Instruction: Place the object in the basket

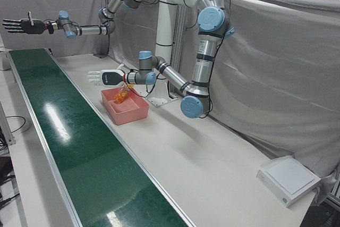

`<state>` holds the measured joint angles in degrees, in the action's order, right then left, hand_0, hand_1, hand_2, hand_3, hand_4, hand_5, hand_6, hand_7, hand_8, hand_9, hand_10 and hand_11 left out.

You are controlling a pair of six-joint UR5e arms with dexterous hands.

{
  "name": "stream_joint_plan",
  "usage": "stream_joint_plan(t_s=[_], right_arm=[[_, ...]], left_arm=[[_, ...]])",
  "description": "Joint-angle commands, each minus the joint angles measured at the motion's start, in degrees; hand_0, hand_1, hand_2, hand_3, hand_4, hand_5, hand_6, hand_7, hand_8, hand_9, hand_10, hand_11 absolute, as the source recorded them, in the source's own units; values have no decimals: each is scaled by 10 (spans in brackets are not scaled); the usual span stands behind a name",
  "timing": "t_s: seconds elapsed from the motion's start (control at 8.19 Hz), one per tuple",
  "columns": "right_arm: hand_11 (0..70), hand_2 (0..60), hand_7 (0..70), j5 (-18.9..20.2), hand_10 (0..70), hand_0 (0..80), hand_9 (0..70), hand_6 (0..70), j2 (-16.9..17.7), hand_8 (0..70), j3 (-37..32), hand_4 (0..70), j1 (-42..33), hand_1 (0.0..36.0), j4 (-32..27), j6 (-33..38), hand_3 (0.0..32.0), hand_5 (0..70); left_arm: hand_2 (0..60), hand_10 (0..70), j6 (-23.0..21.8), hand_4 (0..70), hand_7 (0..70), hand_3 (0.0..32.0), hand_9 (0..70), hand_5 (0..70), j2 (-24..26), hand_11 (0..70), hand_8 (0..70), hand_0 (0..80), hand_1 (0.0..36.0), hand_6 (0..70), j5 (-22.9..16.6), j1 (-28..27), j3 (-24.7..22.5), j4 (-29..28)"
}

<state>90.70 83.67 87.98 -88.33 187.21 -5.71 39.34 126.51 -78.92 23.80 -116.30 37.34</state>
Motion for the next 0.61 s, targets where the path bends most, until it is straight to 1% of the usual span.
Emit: stream_joint_plan(t_s=[0.0, 0.24, 0.37, 0.49], right_arm=[[0, 0, 0, 0, 0, 0, 0, 0, 0, 0, 0, 0, 0, 0, 0, 0, 0, 0], [0, 0, 0, 0, 0, 0, 0, 0, 0, 0, 0, 0, 0, 0, 0, 0, 0, 0], [0, 0, 0, 0, 0, 0, 0, 0, 0, 0, 1, 0, 0, 0, 0, 0, 0, 0], [0, 0, 0, 0, 0, 0, 0, 0, 0, 0, 1, 0, 0, 0, 0, 0, 0, 0]], left_arm=[[0, 59, -4, 0, 0, 0, 0, 0, 1, 97, 0, 461, 43, 0, 0, 5, -13, -1], [0, 61, -7, 0, 0, 0, 5, 0, 1, 99, 0, 456, 38, 0, 0, 13, -14, -1], [0, 60, -8, 0, 0, 0, 8, 0, 1, 98, 0, 441, 30, 0, 0, 29, -14, -1], [0, 62, -15, 0, 0, 0, 7, 0, -5, 100, 0, 418, 29, 0, 1, 51, -13, -9]])
